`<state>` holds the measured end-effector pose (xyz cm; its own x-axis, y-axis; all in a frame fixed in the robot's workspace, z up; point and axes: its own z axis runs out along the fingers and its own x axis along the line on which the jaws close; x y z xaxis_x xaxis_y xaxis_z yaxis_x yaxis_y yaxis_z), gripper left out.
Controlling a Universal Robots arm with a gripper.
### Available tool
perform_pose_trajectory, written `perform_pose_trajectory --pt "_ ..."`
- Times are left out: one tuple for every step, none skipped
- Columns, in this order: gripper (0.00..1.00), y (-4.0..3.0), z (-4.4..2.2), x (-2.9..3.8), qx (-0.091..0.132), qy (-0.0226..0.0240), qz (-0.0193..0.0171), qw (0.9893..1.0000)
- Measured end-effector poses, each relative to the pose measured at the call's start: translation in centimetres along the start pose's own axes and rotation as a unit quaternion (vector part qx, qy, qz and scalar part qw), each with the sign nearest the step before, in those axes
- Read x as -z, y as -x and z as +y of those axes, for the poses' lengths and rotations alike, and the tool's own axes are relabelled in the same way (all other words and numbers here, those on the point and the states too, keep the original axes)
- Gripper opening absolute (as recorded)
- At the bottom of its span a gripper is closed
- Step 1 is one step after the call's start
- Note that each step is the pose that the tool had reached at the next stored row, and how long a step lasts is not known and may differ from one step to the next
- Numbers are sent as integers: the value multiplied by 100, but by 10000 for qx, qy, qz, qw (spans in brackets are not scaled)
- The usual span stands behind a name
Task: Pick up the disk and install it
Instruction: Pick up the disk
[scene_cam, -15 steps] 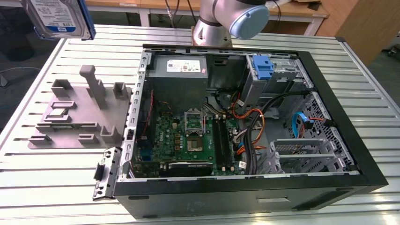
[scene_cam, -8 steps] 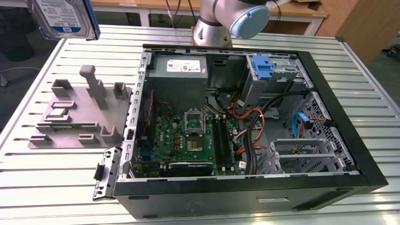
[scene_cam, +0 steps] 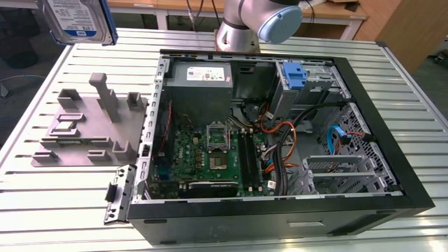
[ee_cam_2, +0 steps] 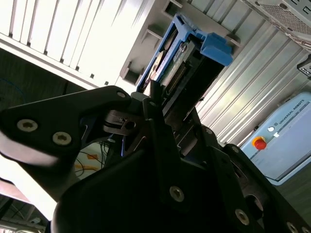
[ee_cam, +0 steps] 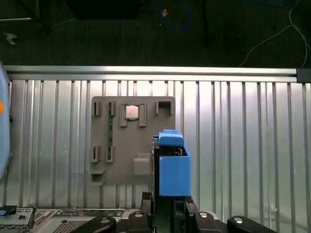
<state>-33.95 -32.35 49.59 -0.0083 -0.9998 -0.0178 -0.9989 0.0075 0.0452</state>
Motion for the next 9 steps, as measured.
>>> perform_pose_trajectory --pt "35 0 -10 0 0 0 0 10000" --pt "35 0 -18 1 0 0 0 10000" --pt "35 0 -19 1 0 0 0 10000" --pt "35 0 -19 1 -1 0 0 10000" --pt "35 0 -20 1 -1 0 0 10000" --pt "35 0 -20 1 0 0 0 10000" --pt "35 0 -21 1 0 0 0 10000" --pt "35 -1 -21 1 0 0 0 10000" --pt "35 -4 -22 2 1 0 0 10000"
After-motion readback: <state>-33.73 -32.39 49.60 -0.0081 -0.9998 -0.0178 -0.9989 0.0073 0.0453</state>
